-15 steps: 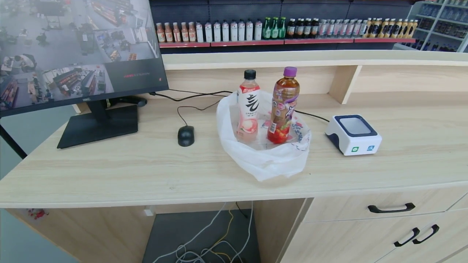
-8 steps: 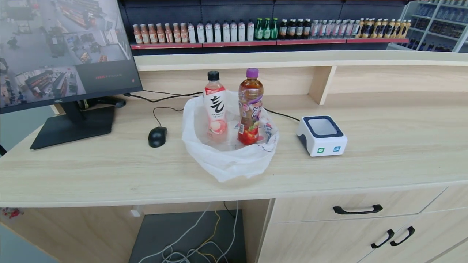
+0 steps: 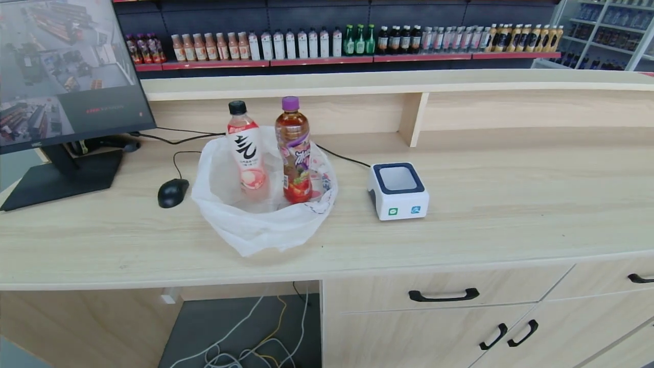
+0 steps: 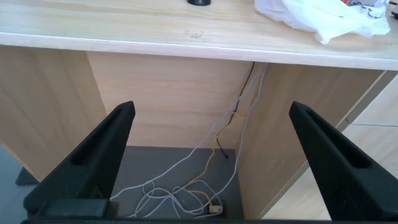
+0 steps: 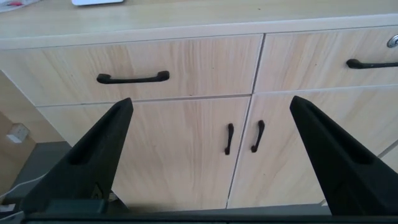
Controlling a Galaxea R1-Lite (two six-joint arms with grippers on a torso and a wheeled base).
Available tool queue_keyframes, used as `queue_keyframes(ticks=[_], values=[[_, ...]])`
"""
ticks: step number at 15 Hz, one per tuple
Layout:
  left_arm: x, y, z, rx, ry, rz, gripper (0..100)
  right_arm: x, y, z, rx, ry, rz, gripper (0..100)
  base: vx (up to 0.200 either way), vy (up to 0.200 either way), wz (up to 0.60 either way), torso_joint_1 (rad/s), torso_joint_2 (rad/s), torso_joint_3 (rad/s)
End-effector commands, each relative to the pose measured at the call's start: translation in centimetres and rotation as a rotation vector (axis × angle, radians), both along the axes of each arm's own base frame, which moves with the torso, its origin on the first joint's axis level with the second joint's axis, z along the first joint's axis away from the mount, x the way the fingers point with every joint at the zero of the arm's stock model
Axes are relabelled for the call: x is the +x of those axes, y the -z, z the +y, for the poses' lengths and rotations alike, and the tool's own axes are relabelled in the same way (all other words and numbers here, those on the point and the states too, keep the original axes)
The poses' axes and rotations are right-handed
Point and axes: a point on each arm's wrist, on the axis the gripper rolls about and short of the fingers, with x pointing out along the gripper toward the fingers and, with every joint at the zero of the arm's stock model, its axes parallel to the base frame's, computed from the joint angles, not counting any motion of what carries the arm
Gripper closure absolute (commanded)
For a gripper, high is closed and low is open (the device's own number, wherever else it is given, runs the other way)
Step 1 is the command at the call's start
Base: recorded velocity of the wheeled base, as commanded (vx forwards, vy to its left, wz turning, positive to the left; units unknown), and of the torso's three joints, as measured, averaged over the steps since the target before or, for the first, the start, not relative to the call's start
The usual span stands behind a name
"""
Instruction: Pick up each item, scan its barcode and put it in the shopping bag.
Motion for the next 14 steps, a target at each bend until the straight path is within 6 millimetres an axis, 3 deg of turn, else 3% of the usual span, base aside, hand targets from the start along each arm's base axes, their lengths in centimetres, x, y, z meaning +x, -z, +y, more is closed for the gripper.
queue_keyframes(ticks=[1,2,14], values=[[0.0,0.0,0.0,0.0,-0.001,0.0,0,0.02,0.01,0.0,0.001,0.0,0.002,0,0.0,-0.2,0.0,0.002,0.01,0.002],[0.0,0.0,0.0,0.0,-0.001,0.0,0,0.01,-0.04,0.0,-0.002,0.0,0.001,0,0.0,-0.2,0.0,0.002,0.0,0.007],[0.0,0.0,0.0,0.001,-0.001,0.0,0,0.01,-0.04,0.0,-0.002,0.0,0.001,0,0.0,0.0,0.0,0.0,0.0,0.0]])
